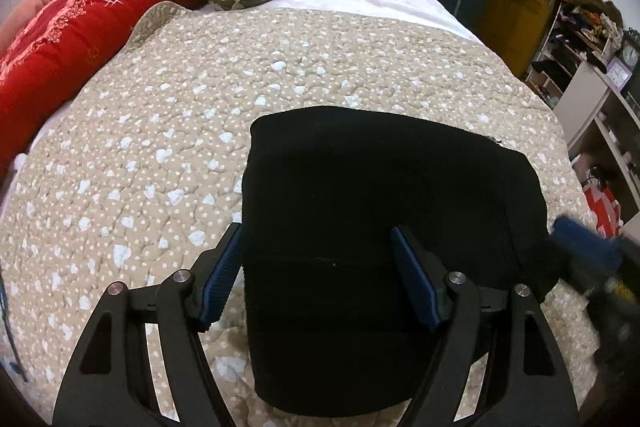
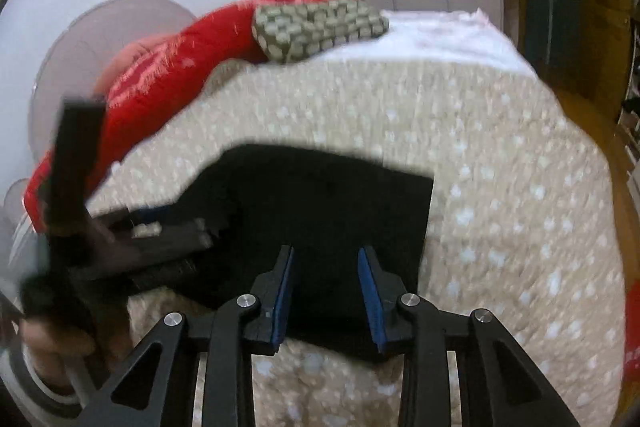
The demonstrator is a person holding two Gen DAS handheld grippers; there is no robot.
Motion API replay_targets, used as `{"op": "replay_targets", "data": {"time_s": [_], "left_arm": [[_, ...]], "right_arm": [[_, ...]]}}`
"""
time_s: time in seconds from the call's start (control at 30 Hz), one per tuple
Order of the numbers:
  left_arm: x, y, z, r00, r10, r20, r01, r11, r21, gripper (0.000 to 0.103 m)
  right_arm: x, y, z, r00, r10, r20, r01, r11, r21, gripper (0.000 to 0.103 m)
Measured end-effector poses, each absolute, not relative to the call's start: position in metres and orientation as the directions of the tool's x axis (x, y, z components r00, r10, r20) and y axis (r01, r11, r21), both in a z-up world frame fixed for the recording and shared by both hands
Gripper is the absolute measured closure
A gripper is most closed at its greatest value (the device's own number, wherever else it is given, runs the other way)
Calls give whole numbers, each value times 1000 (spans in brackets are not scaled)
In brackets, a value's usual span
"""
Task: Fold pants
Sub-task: 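Release the bundle and pull both grippers back from the pants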
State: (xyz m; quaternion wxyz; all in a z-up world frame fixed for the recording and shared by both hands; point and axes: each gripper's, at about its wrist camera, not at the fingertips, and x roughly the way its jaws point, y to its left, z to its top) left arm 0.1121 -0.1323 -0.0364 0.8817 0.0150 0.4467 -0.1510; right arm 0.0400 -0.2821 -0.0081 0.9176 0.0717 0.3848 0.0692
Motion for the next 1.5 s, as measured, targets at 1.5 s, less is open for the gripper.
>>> {"op": "replay_targets", "data": {"time_s": [1.5], "left_arm": [[13,-94,25,709,-146,-690,180,983,-24,28]], "right_arm": [[-24,-264,16,729,123,-674,21,979,202,62]]}}
